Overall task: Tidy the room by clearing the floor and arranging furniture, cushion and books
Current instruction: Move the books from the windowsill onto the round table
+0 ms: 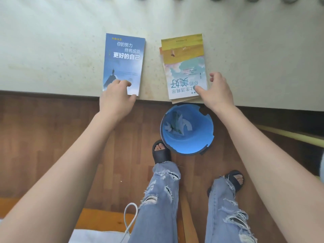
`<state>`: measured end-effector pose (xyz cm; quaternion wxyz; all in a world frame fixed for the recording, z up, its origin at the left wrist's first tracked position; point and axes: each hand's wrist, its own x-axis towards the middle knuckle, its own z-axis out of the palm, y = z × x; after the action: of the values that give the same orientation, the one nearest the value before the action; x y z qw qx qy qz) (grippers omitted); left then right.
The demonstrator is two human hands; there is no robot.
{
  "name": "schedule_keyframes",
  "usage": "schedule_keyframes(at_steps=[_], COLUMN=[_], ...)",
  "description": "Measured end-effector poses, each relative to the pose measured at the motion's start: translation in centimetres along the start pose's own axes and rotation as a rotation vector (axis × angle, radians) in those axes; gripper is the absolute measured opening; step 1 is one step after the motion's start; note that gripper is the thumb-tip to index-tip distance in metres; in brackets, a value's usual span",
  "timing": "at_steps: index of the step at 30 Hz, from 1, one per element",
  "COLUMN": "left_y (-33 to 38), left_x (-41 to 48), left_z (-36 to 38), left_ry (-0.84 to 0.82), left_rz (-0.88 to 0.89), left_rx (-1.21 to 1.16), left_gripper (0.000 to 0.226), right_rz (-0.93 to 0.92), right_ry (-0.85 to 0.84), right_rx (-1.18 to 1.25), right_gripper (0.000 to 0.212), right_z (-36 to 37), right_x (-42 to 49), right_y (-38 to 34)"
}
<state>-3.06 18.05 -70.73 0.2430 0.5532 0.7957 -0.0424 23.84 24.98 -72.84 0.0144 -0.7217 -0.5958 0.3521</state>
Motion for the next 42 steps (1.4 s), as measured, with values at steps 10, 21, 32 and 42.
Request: schedule_keyframes(at_steps=[10,21,32,42], left_y=[-5.0,-3.7,-4.7,-6.7], left_x=[6.4,8.0,8.5,5.9], left_z=[1.2,4.1,2.8,1.4], left_ry=[-0.016,0.031,0.040,0.051], left_rz=[-0.318,-0.464,-0.538,-0.315], left_rx=[-0.132,-0.118,-0.239,-0.868], left_gripper=[0.071,0.089,0.091,0.026], right_rz=[0.145,0.229,0.369,0.226], right_ry=[0.005,0.117,0.041,0.030], right_rx=[-0.009,-0.054,-0.008,0.373], right_gripper=[0.097,0.090,0.101,0.066], right_z=[3.7,5.8,4.5,4.9], right_x=[4.1,4.5,5.0,2.9], right_y=[-1.9,-3.1,-3.2,-2.4])
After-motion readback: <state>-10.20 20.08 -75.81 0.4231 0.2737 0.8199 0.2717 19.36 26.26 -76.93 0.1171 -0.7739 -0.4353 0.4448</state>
